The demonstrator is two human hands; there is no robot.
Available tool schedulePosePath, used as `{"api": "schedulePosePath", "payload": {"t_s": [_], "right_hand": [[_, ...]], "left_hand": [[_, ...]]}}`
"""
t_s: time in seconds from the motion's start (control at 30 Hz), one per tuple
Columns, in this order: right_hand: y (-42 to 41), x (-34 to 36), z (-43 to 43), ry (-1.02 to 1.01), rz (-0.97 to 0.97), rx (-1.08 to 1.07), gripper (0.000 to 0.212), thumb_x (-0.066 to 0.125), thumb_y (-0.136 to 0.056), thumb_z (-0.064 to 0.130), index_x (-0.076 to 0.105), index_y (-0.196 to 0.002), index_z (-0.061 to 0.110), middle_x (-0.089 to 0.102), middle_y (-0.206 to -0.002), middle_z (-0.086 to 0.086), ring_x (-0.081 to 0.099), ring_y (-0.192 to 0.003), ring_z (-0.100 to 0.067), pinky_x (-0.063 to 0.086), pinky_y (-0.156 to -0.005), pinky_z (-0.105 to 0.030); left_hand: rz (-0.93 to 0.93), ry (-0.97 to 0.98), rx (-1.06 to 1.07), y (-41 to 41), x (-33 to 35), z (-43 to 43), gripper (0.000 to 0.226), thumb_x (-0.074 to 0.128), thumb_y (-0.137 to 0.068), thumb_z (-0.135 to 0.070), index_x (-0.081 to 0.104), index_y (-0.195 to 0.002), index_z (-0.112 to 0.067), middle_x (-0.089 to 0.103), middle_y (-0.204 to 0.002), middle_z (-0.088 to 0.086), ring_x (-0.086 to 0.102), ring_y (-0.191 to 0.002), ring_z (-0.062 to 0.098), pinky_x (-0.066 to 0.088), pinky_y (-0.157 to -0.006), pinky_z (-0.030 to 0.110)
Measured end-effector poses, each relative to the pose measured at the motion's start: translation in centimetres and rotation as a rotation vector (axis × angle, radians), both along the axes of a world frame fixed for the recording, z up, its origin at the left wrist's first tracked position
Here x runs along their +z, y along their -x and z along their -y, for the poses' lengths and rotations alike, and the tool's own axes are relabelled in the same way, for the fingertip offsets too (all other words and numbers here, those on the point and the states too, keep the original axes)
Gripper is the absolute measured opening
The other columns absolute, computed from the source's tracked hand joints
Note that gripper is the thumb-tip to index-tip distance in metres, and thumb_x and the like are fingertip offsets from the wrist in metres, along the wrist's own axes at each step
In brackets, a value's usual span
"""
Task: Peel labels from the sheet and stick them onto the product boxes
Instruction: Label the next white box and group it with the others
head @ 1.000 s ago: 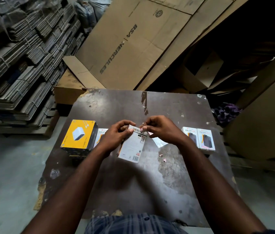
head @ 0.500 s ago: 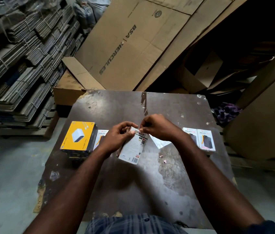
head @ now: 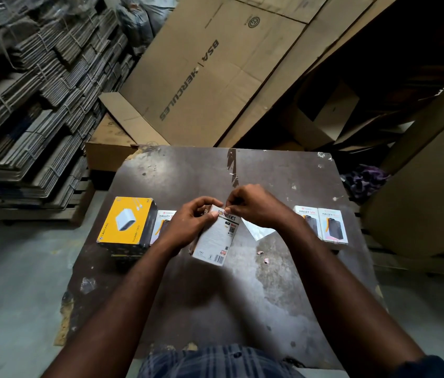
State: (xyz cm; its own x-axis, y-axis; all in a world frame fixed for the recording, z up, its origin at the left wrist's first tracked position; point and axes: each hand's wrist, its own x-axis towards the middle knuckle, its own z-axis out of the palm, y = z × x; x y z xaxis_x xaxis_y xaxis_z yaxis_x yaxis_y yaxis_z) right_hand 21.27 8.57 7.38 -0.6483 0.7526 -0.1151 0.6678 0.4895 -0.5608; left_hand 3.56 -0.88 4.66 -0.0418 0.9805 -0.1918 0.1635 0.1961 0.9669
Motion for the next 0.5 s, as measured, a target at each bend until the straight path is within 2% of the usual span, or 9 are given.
{"api": "schedulePosePath", "payload": {"t_s": [0.17,0.5], "right_hand": [[-0.04,0.23,0.30,-0.024,-0.011,-0.014,0.008,0.069,-0.089,0.019,0.075,-0.093,0.016,0.073,-0.087,0.002,0.066,-0.078,-0.012,0.052,-0.067,-0.027],[-0.11,-0.12,0.74,-0.043,-0.060,-0.044,0.009,0.074,-0.085,0.026,0.073,-0.090,0.019,0.073,-0.085,0.006,0.067,-0.076,-0.005,0.059,-0.069,-0.032]], "left_hand": [[-0.016,-0.009,0.013,-0.11,0.08,0.03,0.015,0.062,-0.095,-0.016,0.068,-0.105,-0.027,0.074,-0.103,0.008,0.070,-0.091,0.019,0.057,-0.083,0.043],[-0.018,-0.021,0.032,-0.36,0.50,0.26,0.016,0.061,-0.096,-0.014,0.068,-0.105,-0.025,0.073,-0.103,0.005,0.070,-0.091,0.016,0.058,-0.083,0.041]]}}
